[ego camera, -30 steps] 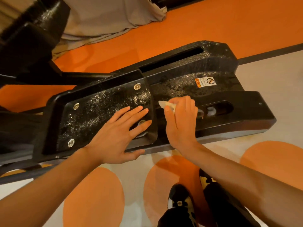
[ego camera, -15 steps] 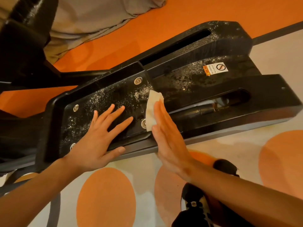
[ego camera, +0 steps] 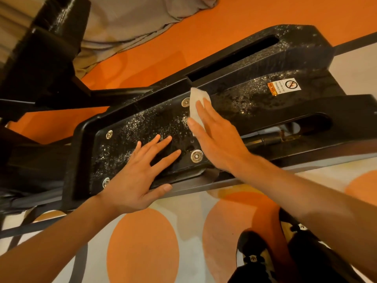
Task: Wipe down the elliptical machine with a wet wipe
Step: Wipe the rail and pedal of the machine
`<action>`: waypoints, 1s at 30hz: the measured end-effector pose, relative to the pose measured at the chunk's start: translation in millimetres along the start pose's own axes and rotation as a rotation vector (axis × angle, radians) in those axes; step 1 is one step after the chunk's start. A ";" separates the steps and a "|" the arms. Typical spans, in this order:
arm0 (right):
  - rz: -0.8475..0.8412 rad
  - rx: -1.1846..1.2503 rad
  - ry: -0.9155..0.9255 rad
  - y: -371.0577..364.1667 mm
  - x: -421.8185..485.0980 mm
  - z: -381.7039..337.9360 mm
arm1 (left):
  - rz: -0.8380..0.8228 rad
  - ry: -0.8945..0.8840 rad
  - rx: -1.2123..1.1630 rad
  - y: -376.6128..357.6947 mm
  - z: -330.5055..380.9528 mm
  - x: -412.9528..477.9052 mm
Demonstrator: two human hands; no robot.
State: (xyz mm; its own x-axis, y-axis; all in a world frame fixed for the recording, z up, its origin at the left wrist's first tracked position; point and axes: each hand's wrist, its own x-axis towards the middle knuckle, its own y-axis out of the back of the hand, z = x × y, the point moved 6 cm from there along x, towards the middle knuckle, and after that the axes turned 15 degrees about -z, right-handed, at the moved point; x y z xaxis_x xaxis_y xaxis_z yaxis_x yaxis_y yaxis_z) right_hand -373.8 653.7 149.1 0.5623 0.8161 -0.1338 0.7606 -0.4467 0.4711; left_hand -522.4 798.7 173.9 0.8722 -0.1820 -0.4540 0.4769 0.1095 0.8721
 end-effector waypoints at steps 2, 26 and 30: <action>-0.029 0.060 0.028 -13.1 -40.7 -2.1 | 0.000 -0.002 -0.001 -0.8 -1.2 -0.2; -0.208 -0.148 -0.095 -8.2 -44.9 -16.3 | 0.013 -0.002 0.008 -3.1 -5.3 -2.9; -0.360 -0.171 -0.137 -18.2 -81.1 -19.4 | -0.006 0.001 0.012 -3.5 -6.9 -3.3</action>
State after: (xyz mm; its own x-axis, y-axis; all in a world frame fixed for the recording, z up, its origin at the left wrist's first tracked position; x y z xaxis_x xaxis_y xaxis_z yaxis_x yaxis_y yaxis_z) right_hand -439.6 602.7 168.3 0.3173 0.8477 -0.4251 0.8579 -0.0656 0.5097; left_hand -526.1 805.6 171.0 0.8693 -0.1813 -0.4599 0.4811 0.0969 0.8713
